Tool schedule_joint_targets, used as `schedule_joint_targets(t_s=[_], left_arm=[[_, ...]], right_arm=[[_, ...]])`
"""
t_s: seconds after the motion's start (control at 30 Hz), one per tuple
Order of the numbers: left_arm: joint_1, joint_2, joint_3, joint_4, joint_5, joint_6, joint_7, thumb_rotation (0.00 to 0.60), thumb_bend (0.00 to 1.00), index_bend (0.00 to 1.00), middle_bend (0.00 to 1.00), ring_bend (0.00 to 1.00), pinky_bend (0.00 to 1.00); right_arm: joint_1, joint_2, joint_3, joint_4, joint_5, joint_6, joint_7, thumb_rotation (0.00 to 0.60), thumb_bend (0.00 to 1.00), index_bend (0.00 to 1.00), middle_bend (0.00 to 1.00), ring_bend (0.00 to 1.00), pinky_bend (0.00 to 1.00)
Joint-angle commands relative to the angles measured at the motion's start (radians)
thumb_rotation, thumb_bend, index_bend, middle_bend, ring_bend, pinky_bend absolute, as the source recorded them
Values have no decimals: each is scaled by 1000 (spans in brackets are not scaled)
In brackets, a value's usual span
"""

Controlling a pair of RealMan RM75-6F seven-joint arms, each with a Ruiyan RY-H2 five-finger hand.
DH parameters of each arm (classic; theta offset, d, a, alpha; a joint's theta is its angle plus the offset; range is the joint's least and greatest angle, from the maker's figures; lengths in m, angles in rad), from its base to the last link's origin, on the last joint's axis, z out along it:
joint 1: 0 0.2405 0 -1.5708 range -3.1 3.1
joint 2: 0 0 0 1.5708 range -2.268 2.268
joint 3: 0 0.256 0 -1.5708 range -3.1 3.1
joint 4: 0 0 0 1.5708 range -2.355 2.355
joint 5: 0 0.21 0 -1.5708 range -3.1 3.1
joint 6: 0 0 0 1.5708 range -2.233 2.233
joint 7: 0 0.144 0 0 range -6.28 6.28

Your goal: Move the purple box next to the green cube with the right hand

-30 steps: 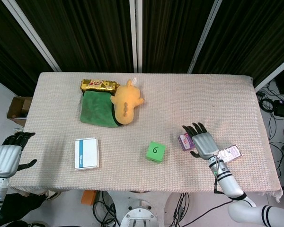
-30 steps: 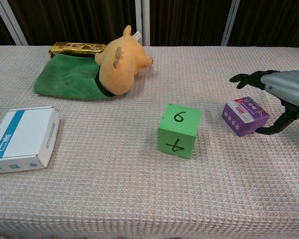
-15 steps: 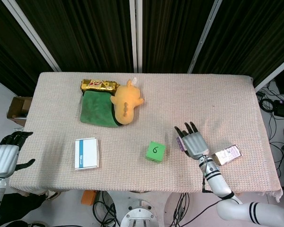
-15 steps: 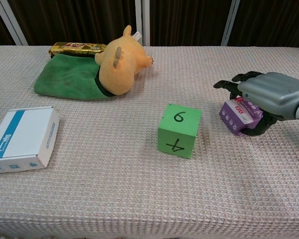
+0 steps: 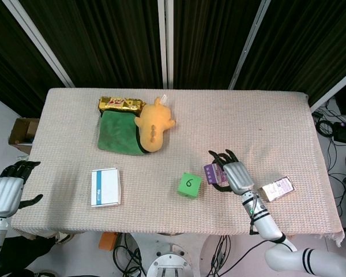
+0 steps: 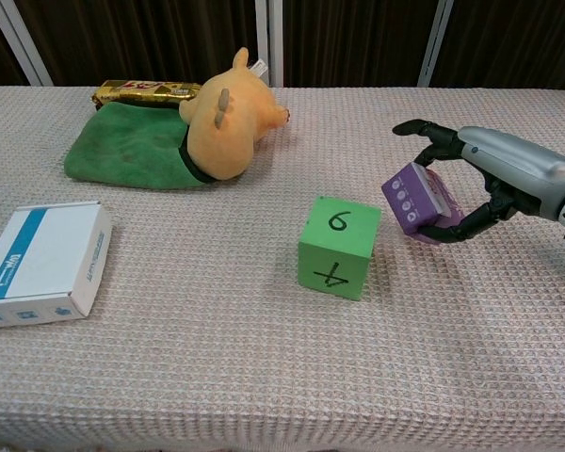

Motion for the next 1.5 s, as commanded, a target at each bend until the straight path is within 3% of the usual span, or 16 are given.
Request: schedule_joint_targets(t_s=[0.03, 0.17, 0.33, 0.6, 0.7, 0.8, 1.0, 1.17, 1.3, 1.4, 1.5], left_arm=[[0, 0, 1, -2, -1, -1, 2, 600, 0, 188, 210, 153, 238], [0, -1, 0, -5, -2, -3, 7, 600, 0, 188, 210, 153, 238], [-3, -2, -1, -6, -1, -4, 10, 600, 0, 189, 210, 153, 238], [-3, -3, -1, -2, 4, -2, 6, 600, 0, 192, 210, 153, 238], [-3, -3, 0, -1, 4, -1, 4, 600, 0, 194, 211, 153, 238], [-3, -3, 0, 0, 6, 0, 4, 600, 0, 194, 210, 153, 238], [-4, -3, 0, -2, 10, 1, 3, 600, 0, 194, 210, 153, 238], [-6, -2, 0, -7, 11, 1, 7, 600, 0, 195, 210, 153, 238], [-3, 2, -1, -15, 14, 9, 12, 600, 0, 195, 210, 153, 238], [1, 8, -3, -23, 16, 20, 15, 600, 0, 195, 210, 153, 238], [6, 14, -5, -28, 18, 33, 14, 600, 0, 195, 210, 153, 238]], right_arm=[[-13, -5, 1, 116, -60, -74, 426, 600, 284, 0, 665, 147, 0], [3, 11, -7, 160, -94, -131, 647, 600, 244, 0, 661, 147, 0], [23, 23, -28, 207, -144, -168, 809, 600, 241, 0, 657, 147, 0], [28, 27, -54, 259, -195, -148, 870, 600, 219, 0, 587, 136, 0], [28, 36, -67, 264, -216, -134, 864, 600, 197, 0, 467, 66, 0], [25, 42, -78, 269, -240, -106, 841, 600, 139, 0, 265, 0, 0], [9, 63, -90, 262, -264, -51, 775, 600, 24, 0, 29, 0, 0], [-6, 111, -103, 228, -286, -6, 686, 600, 0, 0, 0, 0, 0], [-51, 189, -105, 156, -347, 140, 536, 600, 0, 0, 0, 0, 0], [-135, 287, -107, 77, -369, 276, 230, 600, 0, 0, 0, 0, 0], [-265, 363, -99, -14, -298, 402, -116, 600, 0, 0, 0, 0, 0]])
